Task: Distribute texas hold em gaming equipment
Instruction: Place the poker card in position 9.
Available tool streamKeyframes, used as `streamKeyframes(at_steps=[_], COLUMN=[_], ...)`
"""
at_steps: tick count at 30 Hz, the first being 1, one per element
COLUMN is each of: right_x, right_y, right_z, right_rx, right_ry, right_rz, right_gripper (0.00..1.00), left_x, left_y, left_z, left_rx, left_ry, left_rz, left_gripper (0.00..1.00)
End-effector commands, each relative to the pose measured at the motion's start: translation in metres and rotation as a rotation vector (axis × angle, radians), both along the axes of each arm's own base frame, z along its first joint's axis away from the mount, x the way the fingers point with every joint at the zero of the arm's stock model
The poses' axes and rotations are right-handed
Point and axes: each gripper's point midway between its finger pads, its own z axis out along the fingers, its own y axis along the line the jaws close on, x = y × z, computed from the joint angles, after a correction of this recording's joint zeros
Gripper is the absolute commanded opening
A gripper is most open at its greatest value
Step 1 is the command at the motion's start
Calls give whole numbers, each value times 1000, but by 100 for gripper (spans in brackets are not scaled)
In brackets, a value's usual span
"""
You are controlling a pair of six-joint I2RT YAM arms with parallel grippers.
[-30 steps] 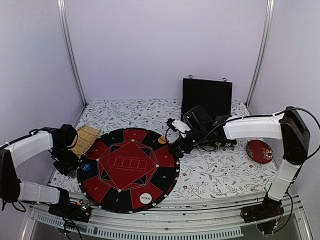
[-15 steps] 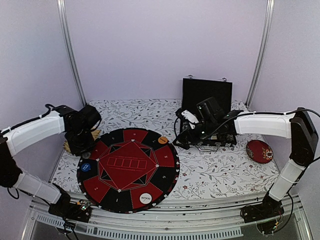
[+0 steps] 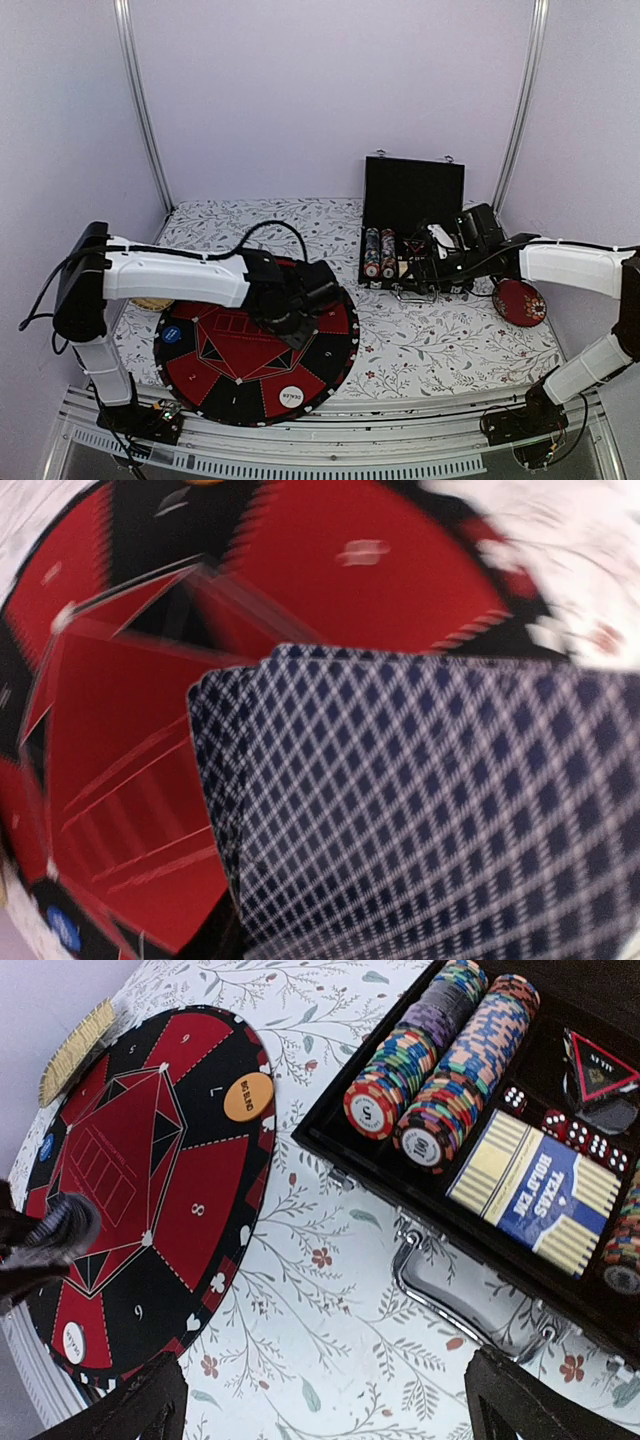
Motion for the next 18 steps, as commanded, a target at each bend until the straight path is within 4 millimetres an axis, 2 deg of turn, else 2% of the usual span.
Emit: streamKeyframes(at_steps=[1, 4, 6, 9, 12, 15, 18], right_x=[-22, -36, -45, -59, -71, -74, -77], right_y=[-9, -13, -14, -10, -3, -2, 0], right_z=[3, -1, -5, -10, -13, -18, -25], right_rx=[43, 64, 81, 123, 184, 200, 191], right_ry=[50, 83, 111, 156, 193, 219, 241], right_rz=[-42, -49, -46, -22, 14, 5, 5], right_gripper=[99, 99, 99, 99, 99, 99, 99], left_x=[-24, -41, -48, -60, -64, -63, -64], left_y=[-85, -111, -120, -124, -125, -126, -124], left_z=[5, -9, -27, -41, -49, -55, -64], left_rx=[-119, -123, -101, -62, -28, -25, -14], left_ry=[-18, 9, 47, 64, 45, 31, 36], left_rz=[-364, -498, -551, -628, -674, -698, -726], left_gripper=[33, 33, 33, 36, 44, 54, 68])
